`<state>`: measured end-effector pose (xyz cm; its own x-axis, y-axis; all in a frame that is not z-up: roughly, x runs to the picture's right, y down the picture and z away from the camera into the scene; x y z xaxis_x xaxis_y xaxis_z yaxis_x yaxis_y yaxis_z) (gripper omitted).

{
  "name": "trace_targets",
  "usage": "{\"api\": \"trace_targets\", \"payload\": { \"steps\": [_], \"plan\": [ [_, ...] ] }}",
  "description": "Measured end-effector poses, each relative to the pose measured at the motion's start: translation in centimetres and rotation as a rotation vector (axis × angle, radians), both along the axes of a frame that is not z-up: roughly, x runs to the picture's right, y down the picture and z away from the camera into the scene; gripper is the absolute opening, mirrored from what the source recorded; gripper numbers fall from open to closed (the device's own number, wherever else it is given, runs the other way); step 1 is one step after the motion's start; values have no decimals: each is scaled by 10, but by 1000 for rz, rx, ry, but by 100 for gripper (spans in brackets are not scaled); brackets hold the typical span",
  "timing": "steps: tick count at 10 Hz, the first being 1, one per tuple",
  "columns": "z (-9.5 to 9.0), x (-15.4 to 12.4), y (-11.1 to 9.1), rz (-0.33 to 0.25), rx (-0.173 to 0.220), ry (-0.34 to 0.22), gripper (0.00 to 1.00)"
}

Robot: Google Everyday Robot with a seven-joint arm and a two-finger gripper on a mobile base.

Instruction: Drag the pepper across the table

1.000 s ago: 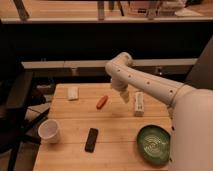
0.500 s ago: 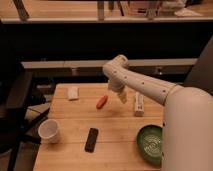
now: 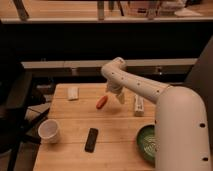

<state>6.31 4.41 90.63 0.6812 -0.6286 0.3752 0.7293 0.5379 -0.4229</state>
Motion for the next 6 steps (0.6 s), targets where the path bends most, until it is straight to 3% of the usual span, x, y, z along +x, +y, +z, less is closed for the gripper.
{"api": "trace_targets", "payload": {
  "steps": [6],
  "plan": [
    [22,-12,5,-33,-22,-45,80]
  ]
}}
